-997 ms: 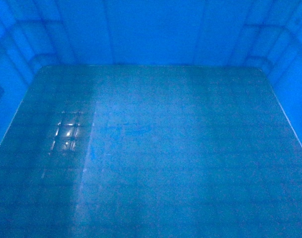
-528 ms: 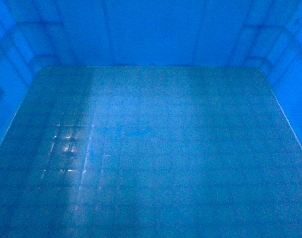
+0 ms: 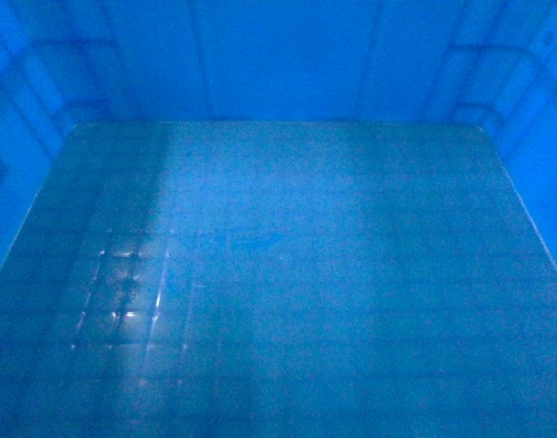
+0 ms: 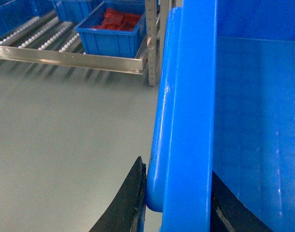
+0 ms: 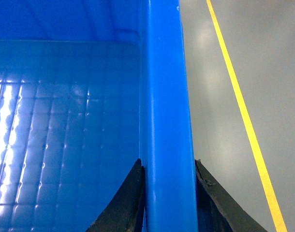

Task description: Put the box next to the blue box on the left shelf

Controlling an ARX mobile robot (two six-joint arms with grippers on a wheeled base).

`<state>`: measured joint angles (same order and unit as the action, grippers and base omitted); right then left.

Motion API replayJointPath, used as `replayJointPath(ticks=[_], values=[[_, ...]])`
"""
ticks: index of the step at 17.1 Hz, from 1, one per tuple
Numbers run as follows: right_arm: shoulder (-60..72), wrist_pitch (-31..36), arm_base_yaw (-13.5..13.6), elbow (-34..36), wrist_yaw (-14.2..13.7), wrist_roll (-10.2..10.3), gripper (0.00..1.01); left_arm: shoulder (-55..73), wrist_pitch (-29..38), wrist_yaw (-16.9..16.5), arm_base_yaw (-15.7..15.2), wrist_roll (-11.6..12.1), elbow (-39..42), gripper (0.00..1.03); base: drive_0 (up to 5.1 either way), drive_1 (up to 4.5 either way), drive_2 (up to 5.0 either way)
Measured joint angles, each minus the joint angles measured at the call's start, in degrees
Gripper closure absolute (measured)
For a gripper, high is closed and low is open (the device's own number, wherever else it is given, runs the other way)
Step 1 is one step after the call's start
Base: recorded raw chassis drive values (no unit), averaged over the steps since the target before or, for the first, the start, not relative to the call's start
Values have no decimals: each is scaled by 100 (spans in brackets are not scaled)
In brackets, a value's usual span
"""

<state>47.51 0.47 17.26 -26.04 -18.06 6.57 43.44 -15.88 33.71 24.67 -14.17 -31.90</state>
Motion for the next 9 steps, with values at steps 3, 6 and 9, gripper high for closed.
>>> replayJointPath(ticks=[3, 6, 9], values=[[0, -20, 0, 0, 2, 0, 79, 2, -17, -2, 0, 0, 0, 83, 5, 407, -396], [0, 2, 0, 0, 0, 2, 79, -4, 0, 7, -2, 0, 0, 83, 1, 402, -401], [0, 0, 0, 0, 2, 2, 79, -4, 7, 17, 0, 0, 0, 83, -8, 394, -409]])
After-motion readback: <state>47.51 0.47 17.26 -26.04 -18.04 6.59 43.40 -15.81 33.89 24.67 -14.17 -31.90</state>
